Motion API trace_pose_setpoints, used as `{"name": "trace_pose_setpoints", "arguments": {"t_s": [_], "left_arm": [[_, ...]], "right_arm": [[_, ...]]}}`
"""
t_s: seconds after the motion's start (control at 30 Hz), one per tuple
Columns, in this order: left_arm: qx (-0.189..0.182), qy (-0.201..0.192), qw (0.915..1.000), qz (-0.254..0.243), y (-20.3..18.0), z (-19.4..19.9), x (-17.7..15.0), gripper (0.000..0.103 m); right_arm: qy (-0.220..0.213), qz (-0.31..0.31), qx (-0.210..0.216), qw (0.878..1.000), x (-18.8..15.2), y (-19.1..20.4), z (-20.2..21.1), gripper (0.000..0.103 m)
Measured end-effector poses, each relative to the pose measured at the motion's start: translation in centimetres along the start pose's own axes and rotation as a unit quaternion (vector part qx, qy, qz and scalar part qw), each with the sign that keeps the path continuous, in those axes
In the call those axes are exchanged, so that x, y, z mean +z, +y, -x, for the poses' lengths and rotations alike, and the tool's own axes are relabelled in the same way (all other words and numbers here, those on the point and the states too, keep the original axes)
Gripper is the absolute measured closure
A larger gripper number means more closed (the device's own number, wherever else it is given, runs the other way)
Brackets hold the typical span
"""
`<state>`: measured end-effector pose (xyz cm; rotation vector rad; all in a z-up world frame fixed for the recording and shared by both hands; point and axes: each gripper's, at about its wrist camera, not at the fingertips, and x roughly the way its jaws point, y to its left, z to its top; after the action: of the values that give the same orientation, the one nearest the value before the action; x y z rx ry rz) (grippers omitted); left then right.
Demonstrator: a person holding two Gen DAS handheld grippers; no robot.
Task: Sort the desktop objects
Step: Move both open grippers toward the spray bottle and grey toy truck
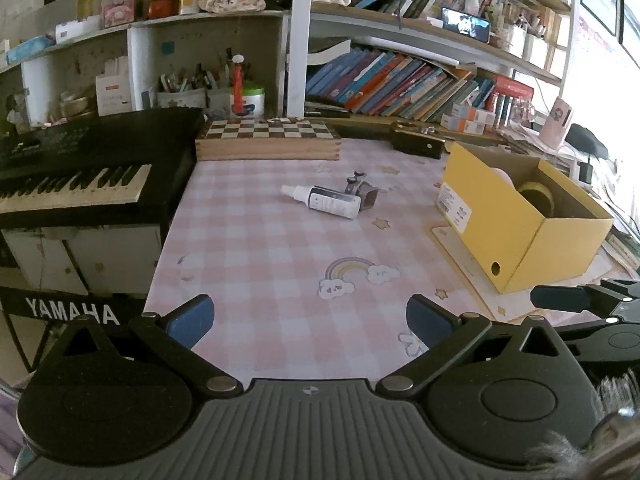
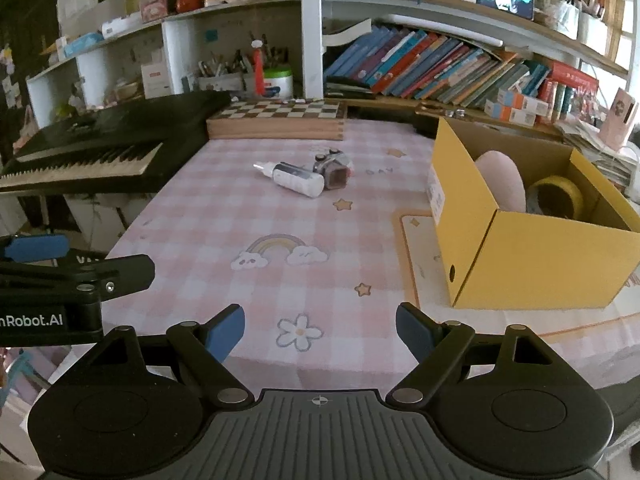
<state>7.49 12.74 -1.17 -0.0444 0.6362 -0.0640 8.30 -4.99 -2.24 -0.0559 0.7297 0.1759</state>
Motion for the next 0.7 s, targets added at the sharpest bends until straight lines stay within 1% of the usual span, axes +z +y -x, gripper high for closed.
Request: {"name": "trace_pose_setpoints", "arguments": {"t_s": [0.17, 0.37, 0.53, 0.7], "left_arm": [[0.009, 0.005, 0.9999, 0.003, -0.3, -2.0, 1.3, 0.0], [0.023, 0.011, 0.9996, 0.013, -0.6, -4.7, 2.9, 0.0], [0.029, 0.013, 0.9992, 0.022, -0.8, -7.0, 4.9, 0.0], [0.042, 0.014, 0.998, 0.045, -0.6, -9.7, 7.2, 0.0]], "right_arm": [[0.003, 0.001, 0.004, 1.0, 1.3, -1.0, -1.9, 0.018], [0.005, 0.007, 0.019, 1.0, 3.3, -2.2, -4.3, 0.018], [-0.002, 0.015, 0.028, 1.0, 5.5, -3.4, -6.4, 0.018], [-0.013, 0.039, 0.035, 0.999, 8.2, -4.3, -9.0, 0.018]]}}
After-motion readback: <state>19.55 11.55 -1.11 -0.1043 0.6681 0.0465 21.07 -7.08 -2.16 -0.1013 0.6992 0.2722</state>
